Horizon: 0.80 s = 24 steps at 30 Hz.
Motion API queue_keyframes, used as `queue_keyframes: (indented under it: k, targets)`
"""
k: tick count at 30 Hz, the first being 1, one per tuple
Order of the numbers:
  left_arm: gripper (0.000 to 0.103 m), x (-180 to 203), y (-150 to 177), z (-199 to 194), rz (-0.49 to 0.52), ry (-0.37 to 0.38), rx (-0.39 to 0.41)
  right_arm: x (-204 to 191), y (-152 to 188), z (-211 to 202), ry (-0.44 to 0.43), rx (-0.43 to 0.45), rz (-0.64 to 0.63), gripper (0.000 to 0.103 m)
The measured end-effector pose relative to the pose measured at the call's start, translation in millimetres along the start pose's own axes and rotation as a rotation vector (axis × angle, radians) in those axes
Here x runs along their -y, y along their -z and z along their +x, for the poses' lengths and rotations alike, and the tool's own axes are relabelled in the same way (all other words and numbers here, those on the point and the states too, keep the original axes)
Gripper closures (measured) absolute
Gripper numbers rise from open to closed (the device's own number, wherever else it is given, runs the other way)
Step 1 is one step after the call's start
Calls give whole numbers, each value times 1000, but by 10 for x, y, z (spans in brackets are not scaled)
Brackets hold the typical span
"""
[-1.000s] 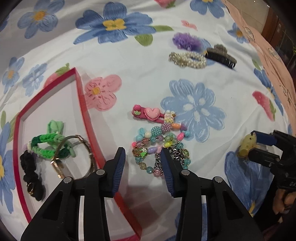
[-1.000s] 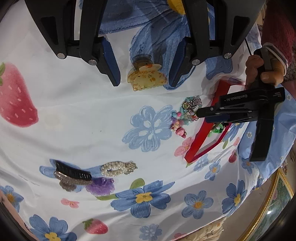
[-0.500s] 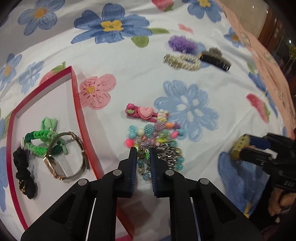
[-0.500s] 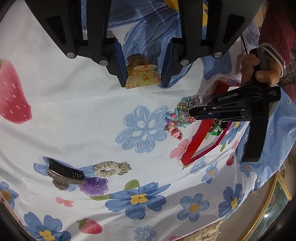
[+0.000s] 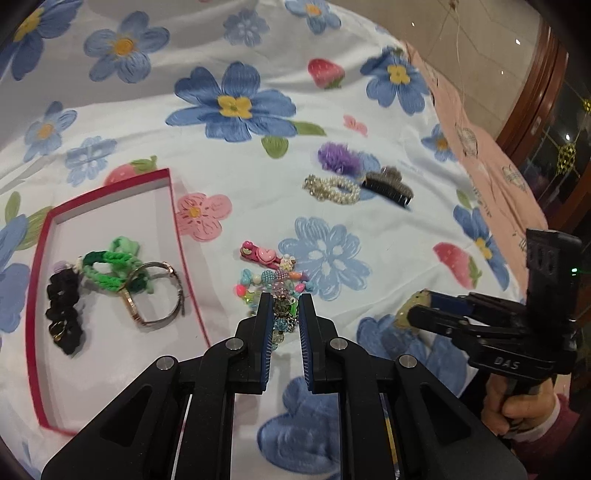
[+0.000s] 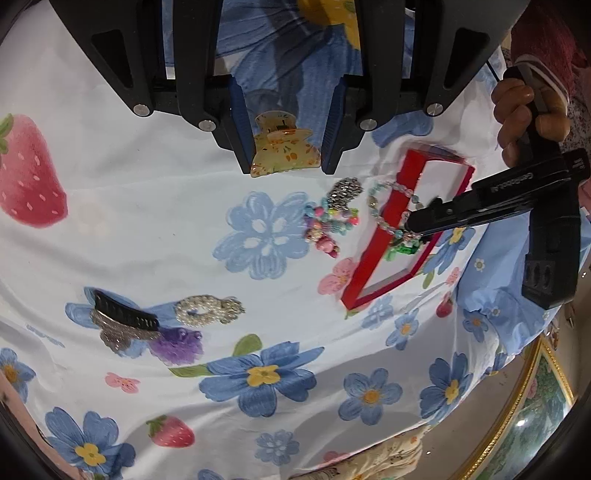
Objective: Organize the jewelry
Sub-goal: 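Grasp the beaded bracelet with the left tool while the right grasps the yellow hair claw, then carry the bracelet and hair claw into the red box and lower them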
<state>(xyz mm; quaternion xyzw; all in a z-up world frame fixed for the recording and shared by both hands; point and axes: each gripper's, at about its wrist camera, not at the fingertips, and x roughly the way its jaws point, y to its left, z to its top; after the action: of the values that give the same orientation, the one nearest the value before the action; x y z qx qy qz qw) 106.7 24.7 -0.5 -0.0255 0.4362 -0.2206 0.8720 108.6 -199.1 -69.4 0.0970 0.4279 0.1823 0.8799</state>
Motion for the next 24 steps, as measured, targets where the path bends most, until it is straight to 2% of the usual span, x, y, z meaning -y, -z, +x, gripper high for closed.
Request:
queue_keyframes:
  k: [13,24]
  targets:
    - [91,-275,174,-516,-96,-15,88,-389,-93,8,-52,8,-63,66]
    - [91,-679,355,-787,-188,-78,133,-746,-184,91,-111,6,-105,66]
